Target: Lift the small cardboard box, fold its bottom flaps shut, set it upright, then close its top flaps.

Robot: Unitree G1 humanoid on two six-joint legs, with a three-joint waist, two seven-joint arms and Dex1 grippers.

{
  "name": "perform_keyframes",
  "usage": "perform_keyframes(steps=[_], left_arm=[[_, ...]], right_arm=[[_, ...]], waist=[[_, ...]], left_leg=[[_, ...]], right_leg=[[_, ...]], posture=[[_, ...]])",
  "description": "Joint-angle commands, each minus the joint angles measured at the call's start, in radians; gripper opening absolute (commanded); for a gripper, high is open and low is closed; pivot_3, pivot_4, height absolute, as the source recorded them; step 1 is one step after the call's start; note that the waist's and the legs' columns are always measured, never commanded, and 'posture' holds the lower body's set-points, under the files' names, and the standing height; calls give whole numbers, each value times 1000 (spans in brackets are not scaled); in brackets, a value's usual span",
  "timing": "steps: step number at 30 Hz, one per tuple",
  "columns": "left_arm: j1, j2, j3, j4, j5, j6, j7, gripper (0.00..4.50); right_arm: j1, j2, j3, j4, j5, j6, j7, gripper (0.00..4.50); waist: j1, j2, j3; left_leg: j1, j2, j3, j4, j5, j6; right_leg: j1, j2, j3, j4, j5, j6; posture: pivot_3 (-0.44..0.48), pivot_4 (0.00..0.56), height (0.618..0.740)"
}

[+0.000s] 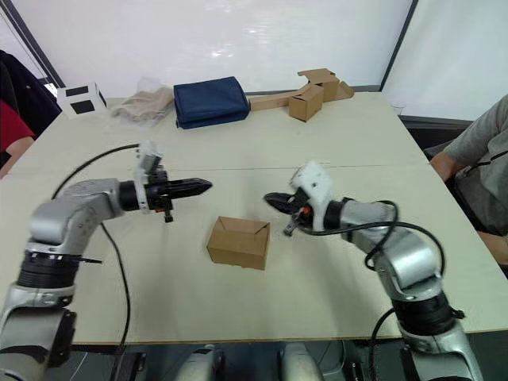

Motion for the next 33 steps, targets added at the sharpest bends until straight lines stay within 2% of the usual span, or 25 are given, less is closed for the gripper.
perform_keyframes(steps=[1, 4, 6, 11, 16, 23, 33], left_arm=[[95, 36, -7, -29, 33, -17, 4, 8], [179, 40, -19, -84, 26, 4, 11, 8], [216, 29, -34, -100, 33, 7, 25, 8], [292, 4, -74, -171, 18, 27, 48, 8], [311, -28, -120, -219, 18, 38, 64, 8], [300, -54, -125, -227, 17, 47, 88, 8], [286, -49, -99, -181, 31, 14, 98, 8]], right_arm=[[65, -35, -49, -55, 1, 3, -24, 0], [141, -123, 37, -26, -133, -77, -27, 0], [186, -151, 86, -28, -155, -90, -10, 0], [232, -112, 187, -86, -100, -45, 27, 0], [182, -74, 273, -44, -151, -80, 23, 0], [93, -24, 331, 66, -287, -154, -47, 0], [133, -43, 320, 17, -256, -119, 36, 0]], waist=[[0, 0, 0], [3, 0, 0], [8, 0, 0], [0, 0, 0], [1, 0, 0], [2, 0, 0], [2, 0, 0]], left_leg=[[0, 0, 0, 0, 0, 0], [0, 0, 0, 1, 0, 0], [0, 0, 0, 1, 0, 0], [0, 0, 0, 1, 0, 0], [0, 0, 0, 1, 0, 0], [0, 0, 0, 1, 0, 0], [0, 0, 0, 1, 0, 0]], right_leg=[[0, 0, 0, 0, 0, 0], [0, 0, 0, 0, 0, 0], [0, 0, 0, 0, 0, 0], [0, 0, 0, 0, 0, 0], [1, 0, 0, 0, 0, 0], [0, 0, 0, 0, 0, 0], [1, 0, 0, 0, 0, 0]], posture=[[0, 150, 740], [0, 150, 740], [0, 150, 740], [0, 150, 740], [0, 150, 740], [0, 150, 740], [0, 150, 740]])
